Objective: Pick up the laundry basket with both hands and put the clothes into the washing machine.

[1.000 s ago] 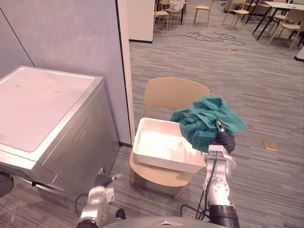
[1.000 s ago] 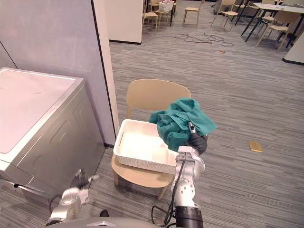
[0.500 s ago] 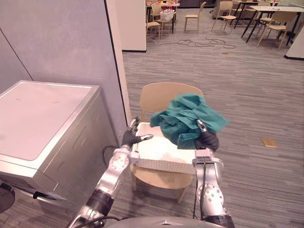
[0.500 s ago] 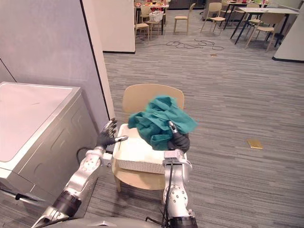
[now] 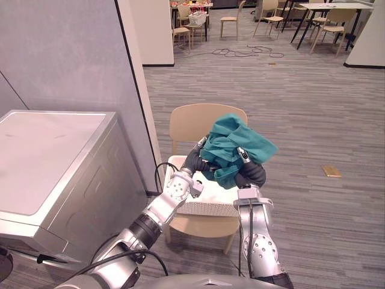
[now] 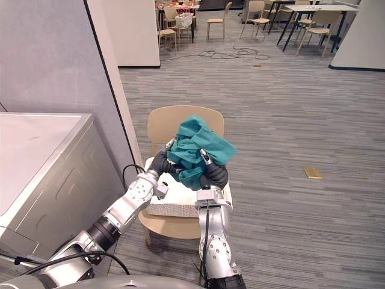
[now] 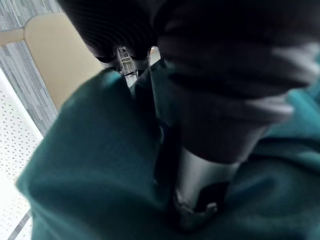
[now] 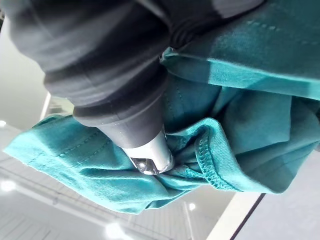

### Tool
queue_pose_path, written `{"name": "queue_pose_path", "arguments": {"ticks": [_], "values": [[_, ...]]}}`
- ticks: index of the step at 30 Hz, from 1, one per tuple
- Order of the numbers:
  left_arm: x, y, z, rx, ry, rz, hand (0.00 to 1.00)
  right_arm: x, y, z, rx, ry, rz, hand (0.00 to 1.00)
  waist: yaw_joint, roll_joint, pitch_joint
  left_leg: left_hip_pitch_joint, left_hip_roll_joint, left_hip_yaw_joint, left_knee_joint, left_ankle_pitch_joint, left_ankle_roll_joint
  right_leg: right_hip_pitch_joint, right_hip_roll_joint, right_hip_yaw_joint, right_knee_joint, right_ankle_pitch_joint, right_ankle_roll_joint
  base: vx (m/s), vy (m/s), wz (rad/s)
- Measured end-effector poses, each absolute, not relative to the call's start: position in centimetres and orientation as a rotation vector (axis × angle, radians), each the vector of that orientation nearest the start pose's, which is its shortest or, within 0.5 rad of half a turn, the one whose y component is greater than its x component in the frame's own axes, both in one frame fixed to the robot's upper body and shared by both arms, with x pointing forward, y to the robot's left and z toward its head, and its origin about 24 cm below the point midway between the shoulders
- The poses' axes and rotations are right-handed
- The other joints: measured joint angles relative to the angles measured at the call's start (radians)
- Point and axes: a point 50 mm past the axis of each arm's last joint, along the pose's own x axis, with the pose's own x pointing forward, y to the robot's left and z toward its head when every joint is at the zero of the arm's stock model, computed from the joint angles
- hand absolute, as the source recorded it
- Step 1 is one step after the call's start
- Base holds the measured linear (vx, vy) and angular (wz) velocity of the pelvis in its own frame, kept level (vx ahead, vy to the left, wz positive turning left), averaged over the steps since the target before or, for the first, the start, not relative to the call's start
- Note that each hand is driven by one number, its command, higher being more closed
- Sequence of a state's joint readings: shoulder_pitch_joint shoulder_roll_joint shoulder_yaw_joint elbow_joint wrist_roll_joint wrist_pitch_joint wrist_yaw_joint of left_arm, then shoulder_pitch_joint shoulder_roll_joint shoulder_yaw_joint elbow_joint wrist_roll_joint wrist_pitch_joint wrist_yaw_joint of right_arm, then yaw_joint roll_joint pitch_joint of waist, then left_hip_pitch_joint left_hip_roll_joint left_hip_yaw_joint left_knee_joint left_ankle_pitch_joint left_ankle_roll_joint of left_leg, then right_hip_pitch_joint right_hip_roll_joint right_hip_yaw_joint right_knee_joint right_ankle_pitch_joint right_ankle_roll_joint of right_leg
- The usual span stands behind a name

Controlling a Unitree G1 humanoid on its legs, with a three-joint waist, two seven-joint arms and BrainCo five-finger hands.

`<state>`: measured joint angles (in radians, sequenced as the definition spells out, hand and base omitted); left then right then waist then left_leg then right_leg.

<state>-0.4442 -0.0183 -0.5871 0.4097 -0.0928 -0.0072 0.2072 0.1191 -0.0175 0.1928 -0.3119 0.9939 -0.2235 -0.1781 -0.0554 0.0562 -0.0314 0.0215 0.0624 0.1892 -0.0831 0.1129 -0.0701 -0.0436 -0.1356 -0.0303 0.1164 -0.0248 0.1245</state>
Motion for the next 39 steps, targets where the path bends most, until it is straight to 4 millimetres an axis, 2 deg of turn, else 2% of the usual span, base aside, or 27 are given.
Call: {"name": "queue_pose_path", "arguments": {"ticks": [4, 15, 21, 22, 39], "values": [[29.0, -1.5, 6.6, 0.183, -0.066, -0.505, 0.00, 22.2, -13.6, 10.5, 1.054, -0.266, 0.011, 1.00, -0.004, 0.009, -0.011, -0.003, -0.003, 0.013, 0.003, -0.001, 0.004, -0.011, -0.002, 0.015, 0.001, 0.006, 0.010, 0.01, 0.010, -0.10], [28.1, -3.6, 6.5, 0.225, -0.075, -0.598, 0.00, 22.0, -13.4, 10.6, 1.052, -0.275, 0.022, 1.00, -0.016, 0.010, -0.029, 0.002, -0.006, 0.021, 0.000, -0.002, 0.004, -0.010, -0.008, 0.017, 0.005, 0.008, 0.015, 0.00, 0.002, -0.01], [27.6, -5.1, 7.2, 0.235, -0.106, -0.652, 0.00, 21.5, -13.5, 11.4, 1.067, -0.314, 0.027, 1.00, -0.026, 0.018, -0.038, 0.003, -0.019, 0.030, 0.000, -0.007, 0.012, -0.011, -0.023, 0.020, 0.004, 0.009, 0.018, -0.01, 0.010, 0.00], [27.6, -5.2, 7.4, 0.239, -0.114, -0.661, 1.00, 21.4, -13.6, 11.6, 1.071, -0.328, 0.031, 1.00, -0.030, 0.019, -0.039, 0.004, -0.020, 0.032, 0.000, -0.007, 0.012, -0.011, -0.025, 0.021, 0.003, 0.010, 0.020, 0.00, 0.019, -0.04], [27.4, -5.9, 7.8, 0.174, -0.098, -0.676, 1.00, 21.0, -13.7, 12.3, 1.071, -0.364, 0.046, 1.00, -0.033, 0.023, -0.047, 0.010, -0.020, 0.036, 0.000, -0.008, 0.013, -0.009, -0.030, 0.022, 0.003, 0.010, 0.021, 0.00, 0.002, -0.01]]}}
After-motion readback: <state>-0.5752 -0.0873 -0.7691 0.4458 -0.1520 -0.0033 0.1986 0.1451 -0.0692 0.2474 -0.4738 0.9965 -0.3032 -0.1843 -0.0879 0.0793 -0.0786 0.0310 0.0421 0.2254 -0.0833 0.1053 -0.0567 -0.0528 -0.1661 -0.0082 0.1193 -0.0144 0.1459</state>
